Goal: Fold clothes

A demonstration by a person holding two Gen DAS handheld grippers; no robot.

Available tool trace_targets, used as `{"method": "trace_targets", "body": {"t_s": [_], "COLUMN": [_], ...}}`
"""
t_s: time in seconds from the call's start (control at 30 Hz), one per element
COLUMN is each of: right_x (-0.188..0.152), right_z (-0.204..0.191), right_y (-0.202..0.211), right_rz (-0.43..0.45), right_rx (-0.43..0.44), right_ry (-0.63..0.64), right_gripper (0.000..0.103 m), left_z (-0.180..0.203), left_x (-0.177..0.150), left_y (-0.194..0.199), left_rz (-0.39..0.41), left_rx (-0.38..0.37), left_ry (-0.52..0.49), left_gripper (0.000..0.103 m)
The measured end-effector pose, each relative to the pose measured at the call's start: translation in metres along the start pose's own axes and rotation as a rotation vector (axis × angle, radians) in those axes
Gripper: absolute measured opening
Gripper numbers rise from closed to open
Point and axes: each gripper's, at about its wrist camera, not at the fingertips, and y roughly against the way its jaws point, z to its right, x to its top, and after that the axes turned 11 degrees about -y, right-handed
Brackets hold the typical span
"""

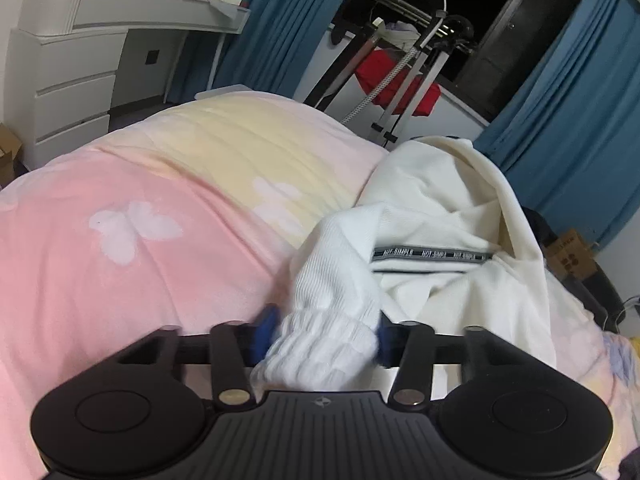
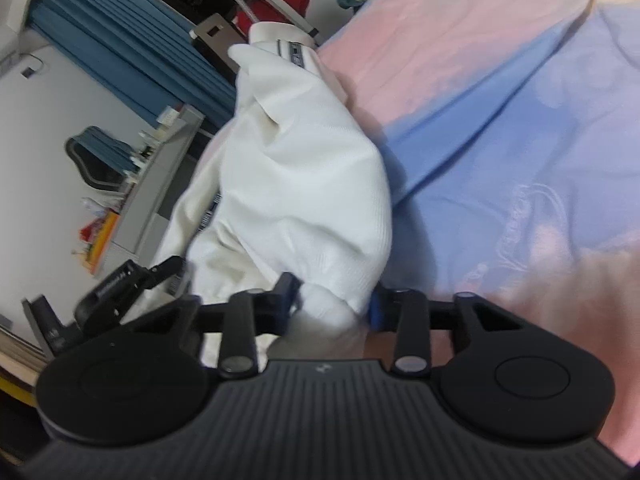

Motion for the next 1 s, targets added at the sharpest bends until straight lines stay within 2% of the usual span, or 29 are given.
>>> {"method": "trace_targets", "body": {"t_s": [0.03, 0.13, 0.27, 0.33, 0.43, 0.53, 0.63, 0.73, 0.87, 1.0], "right_x": [-0.003, -0.013, -0.037, -0.052, -0.077, -0.104, -0.131, -0.155, -0.174, -0.175], "right_z": [0.001, 0.001, -0.03, -0.046, -0.076, -0.115, -0.151, -0.175, -0.182, -0.177], "right_y": [0.002, 0.011, 0.018, 0.01, -0.013, -0.048, -0.086, -0.127, -0.172, -0.191], "right_rz": [-0.006, -0.028, -0.039, -0.062, -0.113, -0.175, -0.256, -0.315, -0.356, -0.414], "right_rx": [0.014, 0.073, 0.151, 0.22, 0.304, 0.394, 0.475, 0.472, 0.366, 0.331], "right_ry": [-0.026, -0.099, -0.055, -0.09, -0.121, -0.123, -0.125, -0.089, -0.015, 0.001], "right_gripper": [0.03, 0.028, 0.028, 0.027, 0.026, 0.026, 0.026, 0.027, 0.027, 0.029], "left_z": [-0.001, -0.002, -0.008, -0.016, -0.038, -0.066, -0.097, -0.128, -0.169, -0.203], "left_x": [0.004, 0.028, 0.073, 0.102, 0.15, 0.195, 0.222, 0.216, 0.207, 0.196], "left_y": [0.002, 0.018, 0.045, 0.06, 0.079, 0.089, 0.082, 0.048, 0.004, -0.028], "left_rz": [0.011, 0.063, 0.132, 0.165, 0.186, 0.198, 0.197, 0.144, 0.073, 0.025], "left_rx": [-0.004, -0.019, -0.021, -0.01, 0.0, 0.076, 0.18, 0.218, 0.269, 0.298], "left_ry": [0.004, -0.012, -0.075, -0.127, -0.138, -0.17, -0.205, -0.196, -0.183, -0.176], "left_gripper": [0.026, 0.023, 0.019, 0.019, 0.018, 0.018, 0.019, 0.02, 0.022, 0.035]}}
